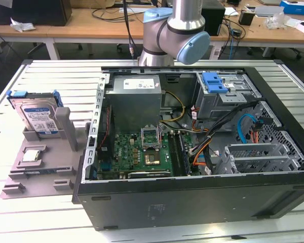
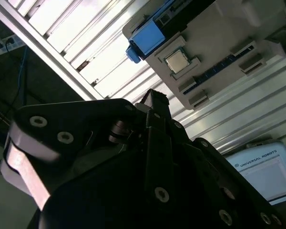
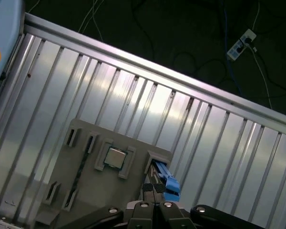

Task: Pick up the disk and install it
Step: 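Pick up the disk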

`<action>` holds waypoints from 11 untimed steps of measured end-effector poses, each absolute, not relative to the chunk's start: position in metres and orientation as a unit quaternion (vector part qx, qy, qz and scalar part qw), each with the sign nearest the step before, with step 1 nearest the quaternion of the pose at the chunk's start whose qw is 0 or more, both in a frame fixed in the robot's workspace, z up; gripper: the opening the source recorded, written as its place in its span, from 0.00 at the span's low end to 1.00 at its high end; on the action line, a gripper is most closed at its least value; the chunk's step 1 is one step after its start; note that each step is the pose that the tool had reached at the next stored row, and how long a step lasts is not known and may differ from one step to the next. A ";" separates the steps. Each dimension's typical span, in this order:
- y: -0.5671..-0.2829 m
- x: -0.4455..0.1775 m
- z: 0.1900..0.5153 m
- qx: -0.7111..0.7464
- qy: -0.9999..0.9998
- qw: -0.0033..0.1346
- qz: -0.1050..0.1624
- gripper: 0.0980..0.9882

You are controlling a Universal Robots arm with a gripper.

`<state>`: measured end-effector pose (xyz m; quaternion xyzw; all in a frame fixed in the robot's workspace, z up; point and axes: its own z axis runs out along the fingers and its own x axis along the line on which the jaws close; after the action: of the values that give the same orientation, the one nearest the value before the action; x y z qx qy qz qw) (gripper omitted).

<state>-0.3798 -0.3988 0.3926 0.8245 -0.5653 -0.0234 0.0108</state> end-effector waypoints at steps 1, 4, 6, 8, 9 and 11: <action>-0.399 -0.380 0.393 0.824 -0.566 0.011 -0.023 0.01; -0.399 -0.380 0.393 0.811 -0.584 0.010 -0.024 0.01; -0.399 -0.380 0.393 0.798 -0.602 0.010 -0.024 0.01; -0.399 -0.380 0.393 0.789 -0.614 0.010 -0.024 0.01; -0.399 -0.380 0.393 0.781 -0.624 0.009 -0.024 0.01; -0.399 -0.380 0.393 0.772 -0.634 0.009 -0.024 0.01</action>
<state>-0.3798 -0.3987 0.3926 0.7725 -0.6345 -0.0242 0.0089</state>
